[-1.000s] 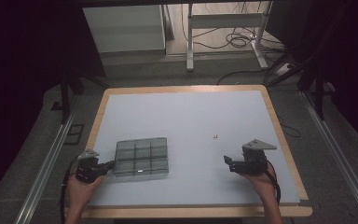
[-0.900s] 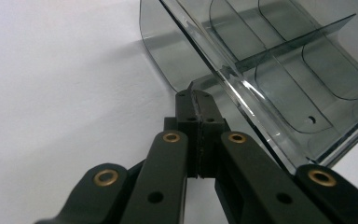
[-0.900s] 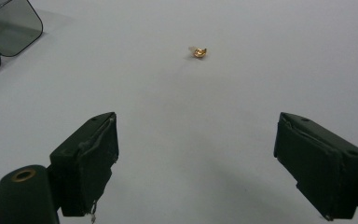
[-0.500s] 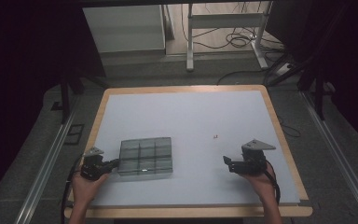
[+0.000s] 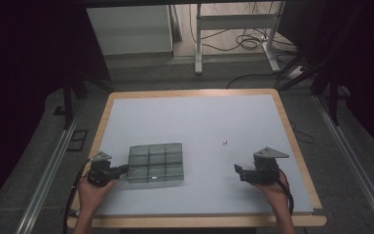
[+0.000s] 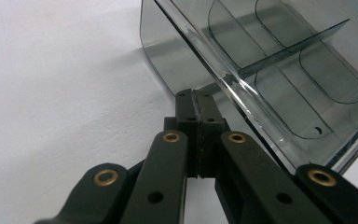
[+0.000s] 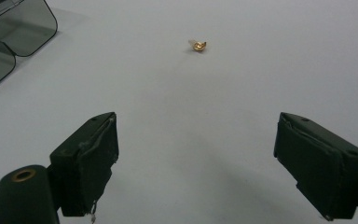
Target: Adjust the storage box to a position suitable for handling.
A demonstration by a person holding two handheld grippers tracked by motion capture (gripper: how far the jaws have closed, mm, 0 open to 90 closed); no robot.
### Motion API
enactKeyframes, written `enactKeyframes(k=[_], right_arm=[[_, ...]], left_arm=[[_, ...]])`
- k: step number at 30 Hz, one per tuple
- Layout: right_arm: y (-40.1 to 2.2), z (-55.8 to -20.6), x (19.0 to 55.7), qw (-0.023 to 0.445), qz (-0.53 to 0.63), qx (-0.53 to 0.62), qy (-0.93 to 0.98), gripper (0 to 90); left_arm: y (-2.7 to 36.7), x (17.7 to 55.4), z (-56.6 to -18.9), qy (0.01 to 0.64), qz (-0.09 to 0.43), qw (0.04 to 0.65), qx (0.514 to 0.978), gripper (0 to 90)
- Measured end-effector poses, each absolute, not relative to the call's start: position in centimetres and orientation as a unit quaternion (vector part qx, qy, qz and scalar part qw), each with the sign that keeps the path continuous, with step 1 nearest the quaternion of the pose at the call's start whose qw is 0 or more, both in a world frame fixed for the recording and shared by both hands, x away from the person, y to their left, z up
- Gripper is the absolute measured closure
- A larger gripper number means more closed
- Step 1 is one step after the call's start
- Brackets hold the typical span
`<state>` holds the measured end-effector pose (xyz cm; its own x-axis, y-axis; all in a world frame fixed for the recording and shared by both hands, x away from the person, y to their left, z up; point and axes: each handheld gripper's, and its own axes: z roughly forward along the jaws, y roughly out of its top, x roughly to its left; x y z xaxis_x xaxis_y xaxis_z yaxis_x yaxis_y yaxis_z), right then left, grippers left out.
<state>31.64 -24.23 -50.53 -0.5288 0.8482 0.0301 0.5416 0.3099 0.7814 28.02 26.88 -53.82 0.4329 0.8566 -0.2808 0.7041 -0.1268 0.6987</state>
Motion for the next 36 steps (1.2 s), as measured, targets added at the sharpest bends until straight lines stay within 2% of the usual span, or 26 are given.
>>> enactKeyframes(k=[36], right_arm=[[-23.8,-51.0,31.8,0.2,0.37,0.443,0.791,13.1]], left_arm=[[22.4,29.3,-53.7,0.492,0.088,0.419,0.758,90.0]])
